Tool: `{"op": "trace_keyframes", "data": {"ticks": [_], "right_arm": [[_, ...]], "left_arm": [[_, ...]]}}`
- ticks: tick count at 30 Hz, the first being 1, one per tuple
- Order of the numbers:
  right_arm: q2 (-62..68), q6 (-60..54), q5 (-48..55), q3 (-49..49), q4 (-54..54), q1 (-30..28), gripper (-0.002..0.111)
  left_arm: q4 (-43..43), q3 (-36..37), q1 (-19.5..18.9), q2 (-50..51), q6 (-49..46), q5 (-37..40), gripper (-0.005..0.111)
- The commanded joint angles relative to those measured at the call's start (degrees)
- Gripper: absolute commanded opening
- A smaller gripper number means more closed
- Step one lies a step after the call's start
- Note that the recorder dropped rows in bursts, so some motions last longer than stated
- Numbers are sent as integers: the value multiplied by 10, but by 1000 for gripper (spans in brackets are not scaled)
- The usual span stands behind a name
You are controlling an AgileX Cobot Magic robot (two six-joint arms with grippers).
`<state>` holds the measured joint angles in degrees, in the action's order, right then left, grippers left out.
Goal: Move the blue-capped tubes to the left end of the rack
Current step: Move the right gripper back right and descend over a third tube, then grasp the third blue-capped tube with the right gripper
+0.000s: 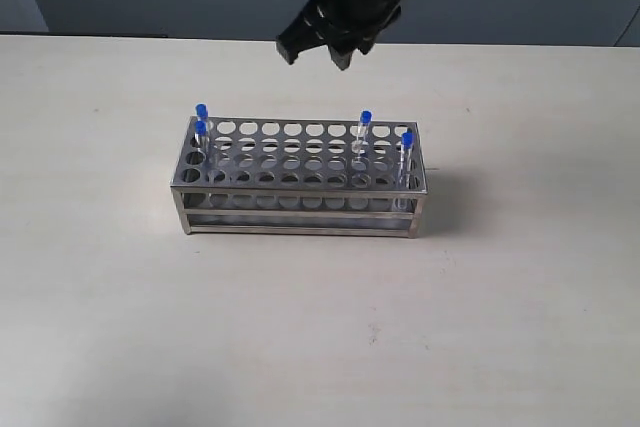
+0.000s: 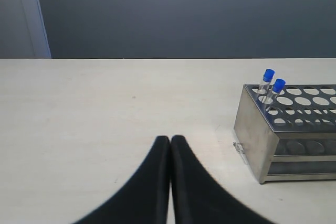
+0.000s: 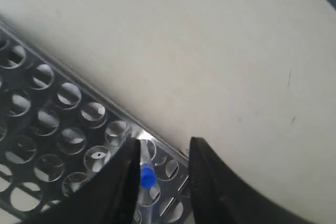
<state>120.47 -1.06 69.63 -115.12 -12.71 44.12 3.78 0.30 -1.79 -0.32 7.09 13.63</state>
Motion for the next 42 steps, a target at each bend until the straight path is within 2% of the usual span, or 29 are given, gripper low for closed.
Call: {"op": "trace_keyframes", "data": {"ticks": [1, 6, 25, 27, 31, 42], "right_arm": [[1, 11, 3, 40, 38, -36, 31], [1, 6, 3, 54, 99, -41, 31], [1, 11, 3, 121, 117, -41, 31], [1, 11, 3, 121, 117, -41, 27], [1, -5, 3, 121, 117, -41, -1], [-29, -9, 3, 121, 115, -41, 0]], "left_arm": [[1, -3, 4, 3, 0, -4, 1], [1, -3, 4, 3, 0, -4, 1], [1, -3, 4, 3, 0, -4, 1], [1, -3, 4, 3, 0, -4, 1], [1, -3, 4, 3, 0, -4, 1], [1, -3, 4, 3, 0, -4, 1]]}}
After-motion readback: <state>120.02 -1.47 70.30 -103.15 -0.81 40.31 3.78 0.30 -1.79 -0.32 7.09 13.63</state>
